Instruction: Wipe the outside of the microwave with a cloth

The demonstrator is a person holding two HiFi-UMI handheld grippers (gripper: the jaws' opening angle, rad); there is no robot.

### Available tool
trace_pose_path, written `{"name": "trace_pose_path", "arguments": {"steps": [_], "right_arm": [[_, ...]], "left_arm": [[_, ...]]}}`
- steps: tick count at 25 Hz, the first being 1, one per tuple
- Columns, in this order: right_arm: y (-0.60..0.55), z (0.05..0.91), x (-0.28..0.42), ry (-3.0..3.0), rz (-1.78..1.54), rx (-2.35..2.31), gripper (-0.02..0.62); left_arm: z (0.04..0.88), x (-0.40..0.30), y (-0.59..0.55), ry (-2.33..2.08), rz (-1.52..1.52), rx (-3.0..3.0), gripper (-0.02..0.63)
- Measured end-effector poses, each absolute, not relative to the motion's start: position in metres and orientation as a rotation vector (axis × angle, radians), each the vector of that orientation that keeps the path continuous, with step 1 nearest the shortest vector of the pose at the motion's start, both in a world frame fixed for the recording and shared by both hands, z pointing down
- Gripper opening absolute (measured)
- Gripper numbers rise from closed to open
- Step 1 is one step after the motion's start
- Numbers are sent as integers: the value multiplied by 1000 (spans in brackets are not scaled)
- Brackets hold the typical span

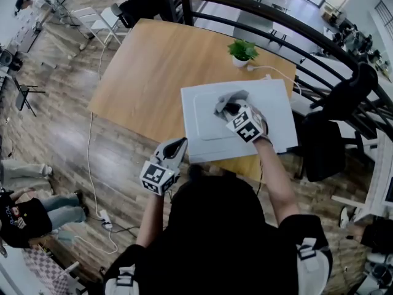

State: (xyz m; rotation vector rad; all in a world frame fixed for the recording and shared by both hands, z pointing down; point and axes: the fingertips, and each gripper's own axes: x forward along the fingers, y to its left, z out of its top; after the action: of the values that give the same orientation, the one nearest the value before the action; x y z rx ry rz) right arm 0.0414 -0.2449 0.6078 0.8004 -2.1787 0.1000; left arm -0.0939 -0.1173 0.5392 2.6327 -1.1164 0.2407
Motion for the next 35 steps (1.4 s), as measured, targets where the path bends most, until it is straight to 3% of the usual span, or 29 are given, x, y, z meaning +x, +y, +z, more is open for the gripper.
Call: {"name": "trace_pose_path", "arguments": {"steps": [35], "right_arm": [[-254,606,191,-2125,150,913,17]], "left_arm": [[531,-20,-105,-1182,263,2625,0]]}}
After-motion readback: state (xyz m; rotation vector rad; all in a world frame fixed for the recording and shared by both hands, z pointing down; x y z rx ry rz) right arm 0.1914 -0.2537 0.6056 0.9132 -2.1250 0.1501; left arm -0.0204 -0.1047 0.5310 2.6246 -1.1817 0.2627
